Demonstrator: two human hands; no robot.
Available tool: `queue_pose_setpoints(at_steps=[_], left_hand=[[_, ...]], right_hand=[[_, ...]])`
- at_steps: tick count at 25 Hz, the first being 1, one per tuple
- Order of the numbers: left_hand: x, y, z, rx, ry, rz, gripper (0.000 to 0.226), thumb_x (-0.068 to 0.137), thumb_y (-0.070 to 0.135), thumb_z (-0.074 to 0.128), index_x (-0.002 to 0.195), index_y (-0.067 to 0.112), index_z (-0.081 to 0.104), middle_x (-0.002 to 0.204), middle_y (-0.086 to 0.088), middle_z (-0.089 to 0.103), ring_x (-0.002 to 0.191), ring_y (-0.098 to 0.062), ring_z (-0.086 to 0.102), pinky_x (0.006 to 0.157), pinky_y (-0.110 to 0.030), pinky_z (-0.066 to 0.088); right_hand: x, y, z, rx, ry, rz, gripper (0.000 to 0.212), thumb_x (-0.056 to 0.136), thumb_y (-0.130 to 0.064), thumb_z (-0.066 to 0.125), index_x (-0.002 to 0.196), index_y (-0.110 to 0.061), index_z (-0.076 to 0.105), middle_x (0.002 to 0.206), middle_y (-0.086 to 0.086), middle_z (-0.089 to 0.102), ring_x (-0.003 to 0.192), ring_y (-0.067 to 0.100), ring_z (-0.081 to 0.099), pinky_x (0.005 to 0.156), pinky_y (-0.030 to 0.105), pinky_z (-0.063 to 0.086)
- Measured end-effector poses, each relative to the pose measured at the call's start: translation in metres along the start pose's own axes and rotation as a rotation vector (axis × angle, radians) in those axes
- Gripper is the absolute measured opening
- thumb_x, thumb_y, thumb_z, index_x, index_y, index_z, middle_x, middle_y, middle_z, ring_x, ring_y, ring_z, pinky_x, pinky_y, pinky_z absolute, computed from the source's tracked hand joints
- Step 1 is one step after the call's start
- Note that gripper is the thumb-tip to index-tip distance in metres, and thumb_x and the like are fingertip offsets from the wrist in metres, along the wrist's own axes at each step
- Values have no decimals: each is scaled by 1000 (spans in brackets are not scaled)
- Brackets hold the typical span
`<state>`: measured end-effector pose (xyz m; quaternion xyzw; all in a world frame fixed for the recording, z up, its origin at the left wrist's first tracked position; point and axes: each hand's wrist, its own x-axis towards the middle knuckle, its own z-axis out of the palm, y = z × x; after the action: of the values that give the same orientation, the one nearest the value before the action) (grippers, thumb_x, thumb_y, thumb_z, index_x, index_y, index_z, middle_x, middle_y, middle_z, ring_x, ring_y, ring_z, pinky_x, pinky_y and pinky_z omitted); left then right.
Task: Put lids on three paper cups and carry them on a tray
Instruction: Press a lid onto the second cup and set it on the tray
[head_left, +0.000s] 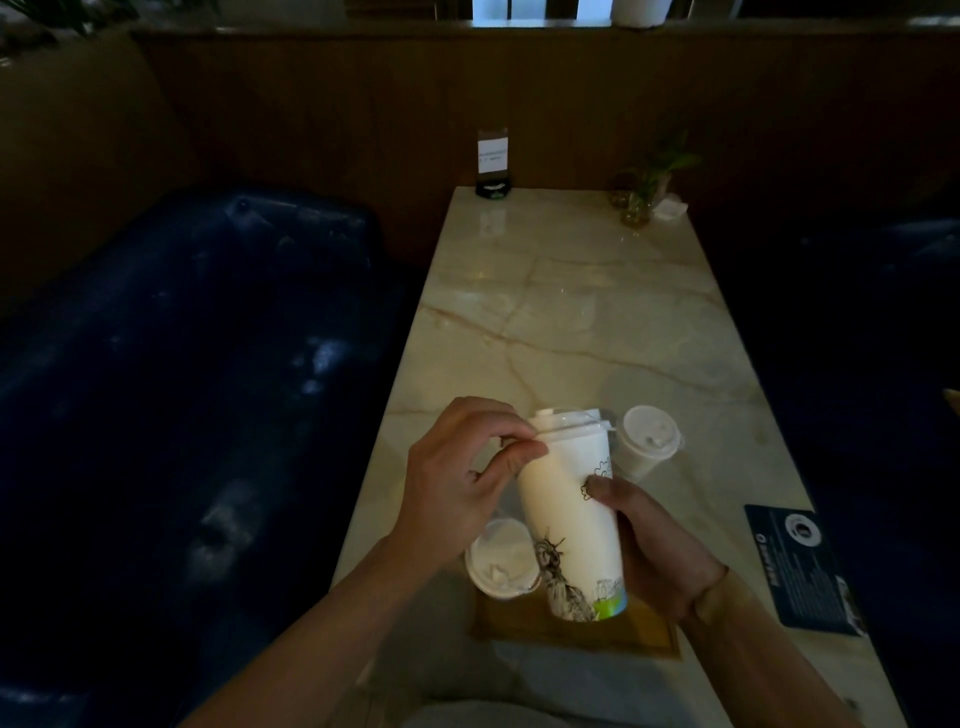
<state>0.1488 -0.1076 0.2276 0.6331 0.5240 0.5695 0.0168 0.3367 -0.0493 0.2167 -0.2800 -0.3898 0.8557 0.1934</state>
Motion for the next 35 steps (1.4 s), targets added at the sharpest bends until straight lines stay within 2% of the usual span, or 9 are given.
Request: queue_pose_setpoints(at_steps=[5, 12, 16, 18, 23, 27, 31, 33, 35], left_hand=[[0, -1, 3, 41, -22, -3, 14, 86, 27, 73, 90, 14, 69, 93, 3, 65, 86, -11, 64, 76, -29, 55], [6, 11, 4, 87, -106, -75, 21, 81, 26, 74, 90, 7, 72, 93, -2, 65, 86, -14, 63, 78, -26, 54], [8, 14, 1, 10, -137, -197, 27, 76, 22, 81, 99, 14, 70, 99, 3, 62, 91, -5, 59, 82, -14, 48], [12, 12, -3, -36, -167, -255, 35, 75, 30, 81, 106, 22, 69, 104, 8, 59, 97, -6, 59, 85, -12, 46], [20, 13, -11, -87, -289, -281, 39, 76, 38, 77, 113, 29, 69, 111, 15, 58, 109, -15, 59, 92, -22, 48], [24, 16, -15, -91, -339, -236, 31, 81, 35, 73, 110, 23, 72, 109, 10, 61, 105, -15, 62, 89, -25, 51], [25, 18, -10, -66, -330, -258, 18, 88, 24, 70, 104, 15, 73, 102, 6, 67, 99, -12, 65, 87, -35, 55], [27, 17, -10, -54, -330, -268, 14, 89, 18, 69, 101, 14, 74, 98, 5, 69, 95, -10, 65, 84, -37, 54], [30, 16, -12, -36, -354, -282, 10, 90, 18, 69, 98, 15, 74, 93, 6, 70, 90, -9, 65, 81, -37, 53]], right_hand=[[9, -11, -1, -371, 19, -81, 53, 66, -25, 81, 116, -17, 64, 111, 12, 75, 101, 27, 72, 79, 34, 59], [18, -3, 7, -474, 187, -251, 55, 68, 6, 82, 111, -20, 59, 100, 6, 77, 92, 19, 74, 73, 31, 61], [18, -4, 8, -483, 270, -318, 55, 66, -5, 86, 111, -22, 60, 102, 3, 76, 93, 18, 73, 74, 32, 61], [16, -4, 7, -509, 290, -341, 59, 65, -8, 88, 113, -24, 58, 103, -2, 76, 93, 15, 73, 72, 28, 60], [13, -3, 7, -586, 325, -401, 70, 65, -8, 89, 125, -21, 54, 112, 3, 72, 101, 18, 70, 84, 41, 59], [13, 1, 5, -597, 353, -412, 71, 64, -9, 89, 124, -24, 55, 112, 1, 72, 100, 14, 70, 83, 39, 59], [10, 7, 3, -602, 383, -383, 66, 61, -16, 91, 117, -26, 58, 107, -5, 74, 96, 10, 72, 76, 28, 60], [10, 10, 4, -601, 390, -366, 65, 59, -22, 92, 115, -25, 59, 105, -2, 75, 95, 12, 72, 75, 30, 61], [9, 10, 7, -623, 401, -344, 69, 52, -37, 90, 113, -26, 60, 104, -2, 75, 92, 11, 72, 76, 35, 62]])
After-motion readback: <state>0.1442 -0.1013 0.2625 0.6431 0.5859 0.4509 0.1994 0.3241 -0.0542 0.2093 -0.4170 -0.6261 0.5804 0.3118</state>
